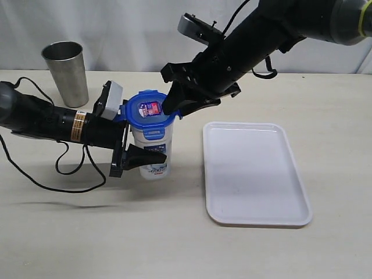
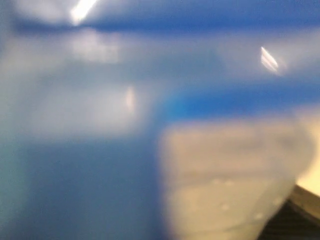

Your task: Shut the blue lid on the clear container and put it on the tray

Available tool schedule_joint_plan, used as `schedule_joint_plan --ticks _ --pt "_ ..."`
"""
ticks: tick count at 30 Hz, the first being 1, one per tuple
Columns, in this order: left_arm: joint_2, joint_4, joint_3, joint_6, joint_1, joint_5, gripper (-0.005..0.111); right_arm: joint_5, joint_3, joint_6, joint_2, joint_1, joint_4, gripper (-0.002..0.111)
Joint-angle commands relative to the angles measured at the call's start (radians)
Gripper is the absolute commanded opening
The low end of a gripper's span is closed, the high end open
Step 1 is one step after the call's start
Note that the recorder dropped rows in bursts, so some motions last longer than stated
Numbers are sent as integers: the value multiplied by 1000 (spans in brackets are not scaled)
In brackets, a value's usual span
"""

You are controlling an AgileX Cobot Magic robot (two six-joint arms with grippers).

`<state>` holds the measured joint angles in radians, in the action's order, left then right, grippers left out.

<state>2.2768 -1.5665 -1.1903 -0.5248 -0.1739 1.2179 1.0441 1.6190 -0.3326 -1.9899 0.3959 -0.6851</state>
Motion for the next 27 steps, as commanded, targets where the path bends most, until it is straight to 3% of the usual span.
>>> schedule_joint_plan --ticks 1,8,12,18,27 --pt "-12 8 0 8 -8 3 0 27 -9 -62 -67 13 -37 29" --pt "-12 8 0 8 -8 3 0 79 -9 -200 -136 13 -224 29" --pt "-12 8 0 6 -8 3 0 79 -9 -212 -119 1 -158 30" --pt "-12 8 0 4 -8 3 0 44 -9 -214 -51 -24 -103 55" --pt "-12 8 0 4 -8 3 0 -29 -9 -259 118 -23 -39 56"
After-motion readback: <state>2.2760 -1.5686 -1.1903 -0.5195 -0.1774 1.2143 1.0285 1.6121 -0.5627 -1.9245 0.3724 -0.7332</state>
